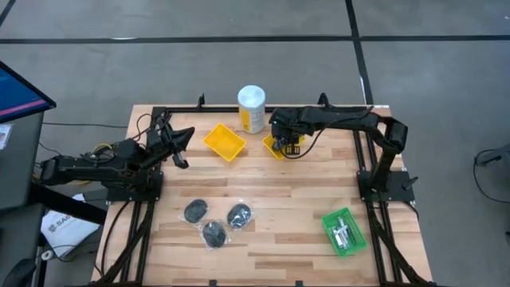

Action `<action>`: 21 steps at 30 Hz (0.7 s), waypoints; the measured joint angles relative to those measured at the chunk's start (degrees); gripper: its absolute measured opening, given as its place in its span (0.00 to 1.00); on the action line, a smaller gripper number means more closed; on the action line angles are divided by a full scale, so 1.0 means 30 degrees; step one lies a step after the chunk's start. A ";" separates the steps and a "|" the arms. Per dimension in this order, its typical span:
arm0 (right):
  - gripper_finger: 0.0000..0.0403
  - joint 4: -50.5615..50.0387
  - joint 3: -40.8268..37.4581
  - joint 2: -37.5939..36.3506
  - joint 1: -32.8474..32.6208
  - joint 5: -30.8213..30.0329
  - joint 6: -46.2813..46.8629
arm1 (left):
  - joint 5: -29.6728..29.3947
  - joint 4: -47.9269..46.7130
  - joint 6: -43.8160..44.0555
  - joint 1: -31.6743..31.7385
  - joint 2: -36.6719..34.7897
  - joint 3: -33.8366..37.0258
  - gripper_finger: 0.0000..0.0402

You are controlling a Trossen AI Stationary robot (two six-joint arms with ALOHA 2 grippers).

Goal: Pick & Place Travel size toiletries
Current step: Put the black deodorant into the right yellow bin

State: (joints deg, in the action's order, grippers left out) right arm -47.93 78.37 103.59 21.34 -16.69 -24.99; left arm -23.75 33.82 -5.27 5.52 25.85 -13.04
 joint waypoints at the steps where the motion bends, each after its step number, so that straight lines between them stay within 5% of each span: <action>1: 0.27 -0.0006 0.0001 0.0122 -0.0013 -0.0015 -0.0108 | 0.0000 0.0000 -0.0003 0.0000 0.0006 0.0000 0.01; 12: 0.28 0.0195 0.0029 0.2248 -0.0255 -0.1102 -0.0730 | 0.0000 0.0029 0.0004 0.0007 0.0000 0.0000 0.01; 21: 0.54 0.0086 -0.0007 0.2413 -0.0255 -0.0883 -0.0679 | 0.0000 0.0036 0.0011 0.0007 0.0007 0.0000 0.01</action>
State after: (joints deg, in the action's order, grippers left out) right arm -47.67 78.35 110.83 20.58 -19.34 -27.03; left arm -23.75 33.93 -5.23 5.54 25.87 -13.04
